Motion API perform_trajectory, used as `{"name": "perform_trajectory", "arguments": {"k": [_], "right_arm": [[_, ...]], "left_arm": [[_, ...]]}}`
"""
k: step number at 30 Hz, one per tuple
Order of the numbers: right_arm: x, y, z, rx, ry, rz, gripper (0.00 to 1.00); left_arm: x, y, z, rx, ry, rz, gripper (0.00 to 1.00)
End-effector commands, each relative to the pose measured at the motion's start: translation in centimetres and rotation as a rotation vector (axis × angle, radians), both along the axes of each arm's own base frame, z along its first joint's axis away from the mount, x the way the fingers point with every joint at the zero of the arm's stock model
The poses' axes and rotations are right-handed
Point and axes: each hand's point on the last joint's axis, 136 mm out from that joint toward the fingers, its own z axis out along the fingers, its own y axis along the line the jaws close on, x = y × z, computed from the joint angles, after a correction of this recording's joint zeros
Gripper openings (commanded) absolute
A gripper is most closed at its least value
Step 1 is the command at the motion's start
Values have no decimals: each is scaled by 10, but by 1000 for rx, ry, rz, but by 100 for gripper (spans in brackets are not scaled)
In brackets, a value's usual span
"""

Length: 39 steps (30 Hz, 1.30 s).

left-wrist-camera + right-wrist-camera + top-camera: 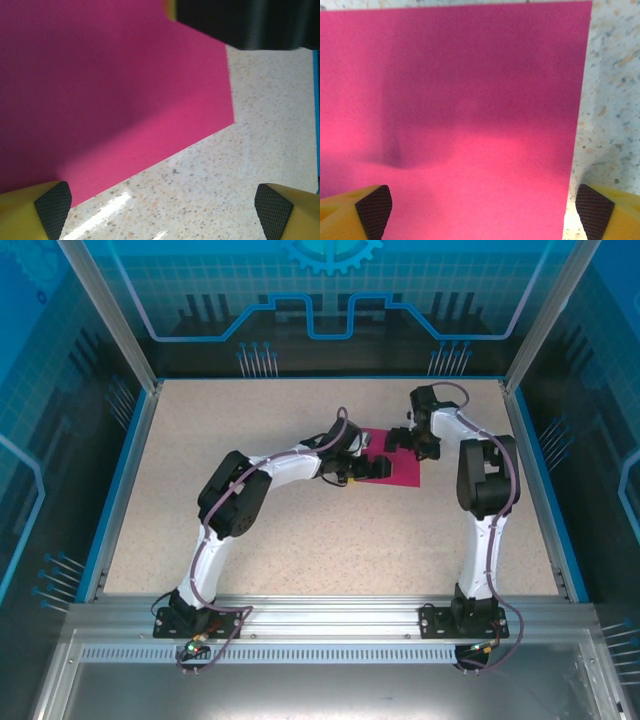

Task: Fold a paper plane with a square sheet of paper (fold left side to right side)
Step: Pick up the square sheet of paper from the center of the table.

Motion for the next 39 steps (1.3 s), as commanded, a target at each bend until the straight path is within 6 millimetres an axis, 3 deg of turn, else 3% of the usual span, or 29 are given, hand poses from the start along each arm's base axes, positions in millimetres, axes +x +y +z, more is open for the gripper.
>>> {"name": "perform_trajectory", "arguments": {"k": [1,15,21,27,31,39], "right_arm": [[-14,12,-11,7,67,20,99],[-45,61,-12,130,123,128,89],[-47,63,-3,147,96,145,68],[-46,61,16,218,39,154,40],[-48,65,41,332,-53,180,30],[-73,80,116,567,-283,307,23]], "left_arm": [[-6,-3,-13,24,60,6,99],[-10,-5,-24,38,80,-2,99],[-11,-6,-15,31,61,-11,98],[-11,3,29,3,-26,-14,98],[-11,31,69,-39,-91,30,98],[-24,121,130,-158,-157,178,98]]}}
